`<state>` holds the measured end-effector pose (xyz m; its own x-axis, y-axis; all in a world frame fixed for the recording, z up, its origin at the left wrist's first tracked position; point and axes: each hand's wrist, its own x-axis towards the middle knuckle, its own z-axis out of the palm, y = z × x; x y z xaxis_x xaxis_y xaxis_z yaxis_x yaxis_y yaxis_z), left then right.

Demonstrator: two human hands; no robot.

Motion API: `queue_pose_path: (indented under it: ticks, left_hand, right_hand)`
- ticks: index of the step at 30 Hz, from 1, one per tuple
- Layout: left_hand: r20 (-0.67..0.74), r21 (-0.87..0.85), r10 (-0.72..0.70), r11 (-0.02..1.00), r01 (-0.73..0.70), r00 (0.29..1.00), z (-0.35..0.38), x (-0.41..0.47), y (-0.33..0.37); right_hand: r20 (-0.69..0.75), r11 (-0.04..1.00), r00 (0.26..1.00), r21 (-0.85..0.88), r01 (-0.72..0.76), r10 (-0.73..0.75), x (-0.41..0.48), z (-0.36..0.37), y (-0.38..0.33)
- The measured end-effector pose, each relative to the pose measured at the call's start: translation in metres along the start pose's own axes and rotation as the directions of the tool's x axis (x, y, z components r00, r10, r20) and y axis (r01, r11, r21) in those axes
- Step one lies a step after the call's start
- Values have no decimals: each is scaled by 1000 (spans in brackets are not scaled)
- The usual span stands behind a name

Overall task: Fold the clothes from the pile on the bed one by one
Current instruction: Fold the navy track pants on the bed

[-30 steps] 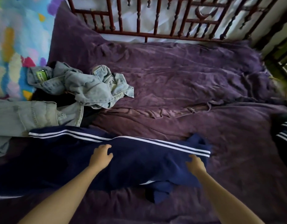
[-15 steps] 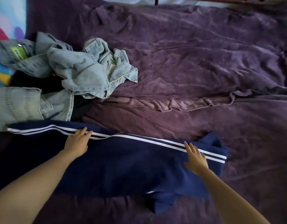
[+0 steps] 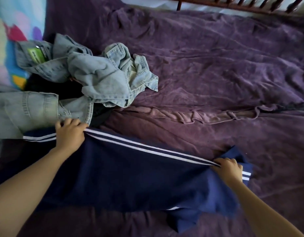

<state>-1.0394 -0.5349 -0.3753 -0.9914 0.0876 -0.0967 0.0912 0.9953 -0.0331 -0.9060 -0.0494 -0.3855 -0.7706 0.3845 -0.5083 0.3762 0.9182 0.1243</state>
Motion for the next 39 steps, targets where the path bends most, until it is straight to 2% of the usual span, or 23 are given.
queue_pose_path:
  ticks: [2,4,6,7,9,11,13,15,16,18,21,25,28,29,30,32,33,35,37,39]
  left_hand:
    - [-124,-81,-70,995,60,990,-22,17,-8]
    - [-203,-169,-195,972,162,959,-43,31,-14]
    - [-200,-236,-313,935,264,928,-55,41,-11]
    - [-154,-240,-343,923,302,927,-56,42,-6]
    - [-51,-210,-283,940,267,958,-51,33,13]
    - [-21,-224,-133,967,125,991,-37,11,43]
    - [30,-248,1,969,6,1000,-23,-17,82]
    - [143,-223,87,973,-54,986,-9,-45,124]
    - [201,-200,124,976,-83,972,-1,-59,145]
    - [282,-161,198,974,-157,939,9,-82,185]
    - [361,-134,255,966,-220,897,18,-106,235]
    - [430,-109,166,985,-131,887,22,-130,278]
    - [440,-123,76,992,-24,895,18,-146,297]
    - [446,-126,49,992,9,894,15,-151,302]
    - [452,-131,22,991,42,892,12,-155,307]
    - [458,-152,-24,983,104,889,6,-162,315]
    - [456,-165,-39,978,127,889,4,-163,319]
    - [439,-186,-53,971,149,897,-1,-165,328]
    - [418,-194,-57,969,150,907,-5,-165,336]
    - [411,-196,-58,969,150,910,-6,-167,343]
  right_hand:
    - [-144,989,988,146,-28,50,5,-25,-4]
    - [-227,946,967,323,-39,117,15,-52,-19]
    - [-190,908,977,418,-9,97,19,-77,-38]
    - [-152,910,986,416,2,67,19,-83,-47]
    - [-131,917,991,399,23,32,11,-82,-57]
    - [-130,906,990,423,5,55,-3,-66,-54]
    - [-53,889,993,453,-72,108,-18,-41,-38]
    - [81,833,975,508,-220,208,-28,-14,-11]
    - [147,764,951,568,-308,274,-32,-1,5]
    - [253,546,896,721,-426,365,-37,25,35]
    - [316,300,854,839,-455,412,-28,51,64]
    - [323,115,886,919,-378,333,1,60,63]
    - [394,-160,891,917,-365,224,15,55,51]
    - [397,-197,887,913,-356,235,17,50,50]
    - [363,-176,889,930,-324,280,18,41,52]
    - [201,-38,888,978,-203,413,16,14,62]
    - [93,71,878,987,-142,469,15,-2,70]
    - [-149,364,843,930,-59,517,17,-34,89]
    - [-356,640,831,768,0,427,22,-56,104]
    - [-443,873,878,484,62,183,27,-64,111]
